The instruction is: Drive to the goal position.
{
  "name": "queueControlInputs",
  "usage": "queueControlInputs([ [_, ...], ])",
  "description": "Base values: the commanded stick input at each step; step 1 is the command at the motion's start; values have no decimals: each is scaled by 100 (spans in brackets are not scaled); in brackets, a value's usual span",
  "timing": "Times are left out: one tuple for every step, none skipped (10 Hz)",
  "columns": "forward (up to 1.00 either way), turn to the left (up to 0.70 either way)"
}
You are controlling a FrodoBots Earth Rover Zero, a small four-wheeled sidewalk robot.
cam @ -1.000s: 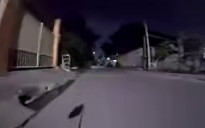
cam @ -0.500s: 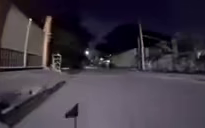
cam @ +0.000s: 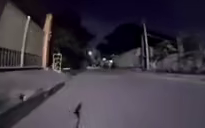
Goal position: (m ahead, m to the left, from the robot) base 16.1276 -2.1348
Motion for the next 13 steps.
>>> queueControlInputs([
  [70,0],
  [70,0],
  [70,0],
  [70,0],
  [70,0],
  [70,0],
  [70,0],
  [70,0],
  [70,0],
  [70,0],
  [70,0],
  [70,0],
  [70,0],
])
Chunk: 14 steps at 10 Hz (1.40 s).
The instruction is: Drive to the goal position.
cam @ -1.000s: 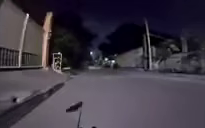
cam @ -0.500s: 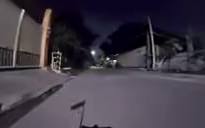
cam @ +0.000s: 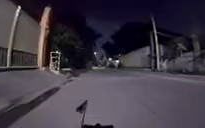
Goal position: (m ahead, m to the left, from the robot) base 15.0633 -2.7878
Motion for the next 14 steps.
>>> queueControlInputs([
  [70,0],
  [70,0],
  [70,0],
  [70,0],
  [70,0],
  [70,0],
  [70,0],
  [70,0],
  [70,0],
  [70,0],
  [70,0],
  [70,0],
  [70,0],
  [70,0],
])
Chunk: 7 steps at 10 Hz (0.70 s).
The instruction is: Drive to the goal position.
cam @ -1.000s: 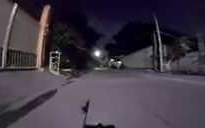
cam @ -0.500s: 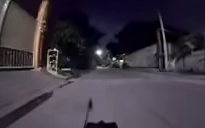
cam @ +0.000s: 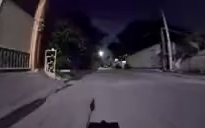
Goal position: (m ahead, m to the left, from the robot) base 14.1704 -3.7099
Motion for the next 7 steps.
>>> queueControlInputs([
  [70,0],
  [70,0],
  [70,0],
  [70,0],
  [70,0],
  [70,0],
  [70,0],
])
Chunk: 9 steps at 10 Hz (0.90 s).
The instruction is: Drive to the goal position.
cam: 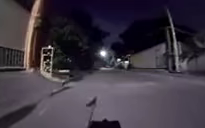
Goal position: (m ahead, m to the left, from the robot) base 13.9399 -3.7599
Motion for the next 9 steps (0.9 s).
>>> queueControlInputs([
  [70,0],
  [70,-14],
  [70,-35],
  [70,-35],
  [70,-35],
  [70,-35],
  [70,-19],
  [70,-1],
  [70,0],
])
